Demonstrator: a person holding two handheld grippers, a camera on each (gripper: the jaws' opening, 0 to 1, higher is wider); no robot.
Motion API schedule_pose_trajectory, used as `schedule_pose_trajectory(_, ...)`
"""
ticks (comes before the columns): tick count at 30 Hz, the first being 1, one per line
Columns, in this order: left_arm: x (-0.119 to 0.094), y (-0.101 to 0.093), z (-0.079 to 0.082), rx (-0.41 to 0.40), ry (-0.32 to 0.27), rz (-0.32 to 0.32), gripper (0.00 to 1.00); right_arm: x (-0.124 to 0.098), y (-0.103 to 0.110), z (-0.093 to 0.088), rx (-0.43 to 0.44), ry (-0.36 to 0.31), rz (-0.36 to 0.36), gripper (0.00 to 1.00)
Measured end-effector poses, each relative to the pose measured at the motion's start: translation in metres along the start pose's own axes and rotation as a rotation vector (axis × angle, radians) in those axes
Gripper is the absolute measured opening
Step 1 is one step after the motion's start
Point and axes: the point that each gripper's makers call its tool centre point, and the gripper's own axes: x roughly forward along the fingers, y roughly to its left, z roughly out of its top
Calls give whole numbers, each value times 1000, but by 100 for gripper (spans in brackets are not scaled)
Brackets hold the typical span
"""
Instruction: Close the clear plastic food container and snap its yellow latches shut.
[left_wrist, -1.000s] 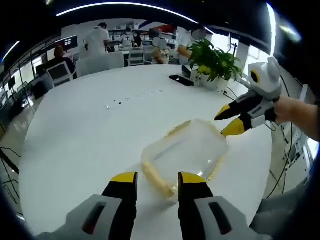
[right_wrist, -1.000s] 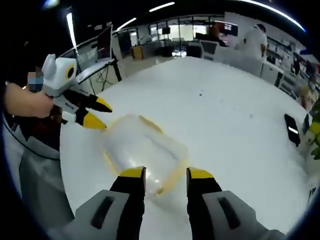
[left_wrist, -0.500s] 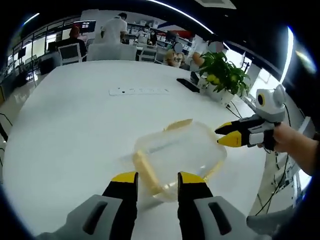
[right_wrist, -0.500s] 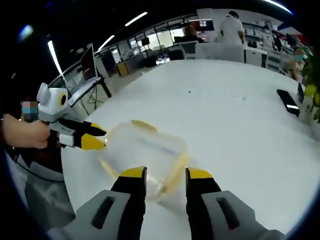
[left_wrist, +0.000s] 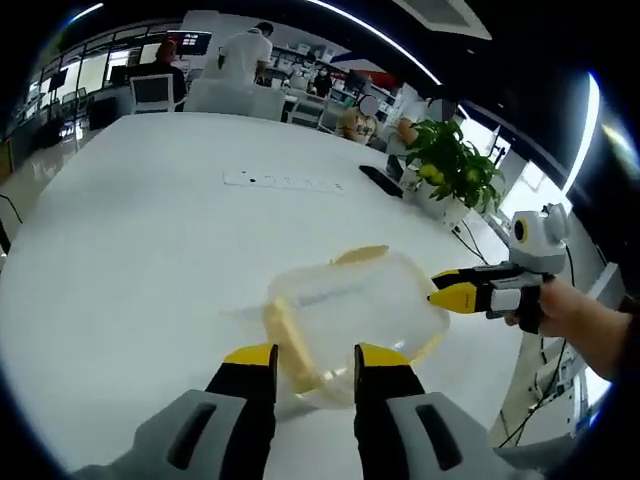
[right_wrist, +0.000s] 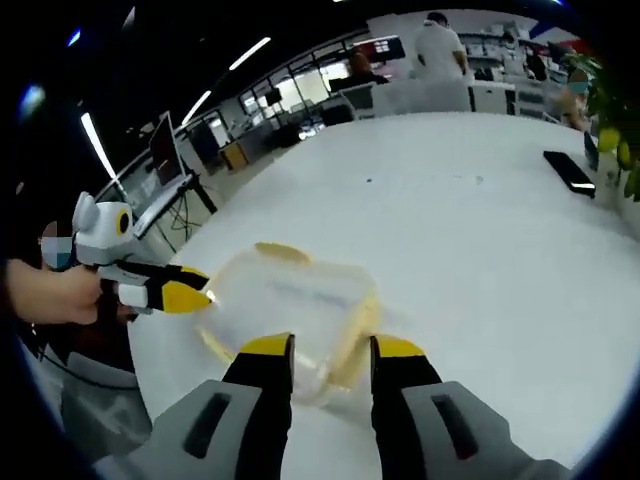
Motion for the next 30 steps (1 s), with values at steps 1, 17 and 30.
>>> schedule_pose_trajectory(1, 0, 0, 0, -4, -1, 0, 24, 0, 0, 0, 5, -3, -2, 27)
schedule_pose_trajectory(17, 4, 5, 1, -71, 12, -33, 24, -1, 1, -4, 110, -48, -56, 26)
schedule_pose_trajectory(30, 3, 5, 1, -82, 12, -28, 24, -1, 3, -7, 146, -55, -74, 26)
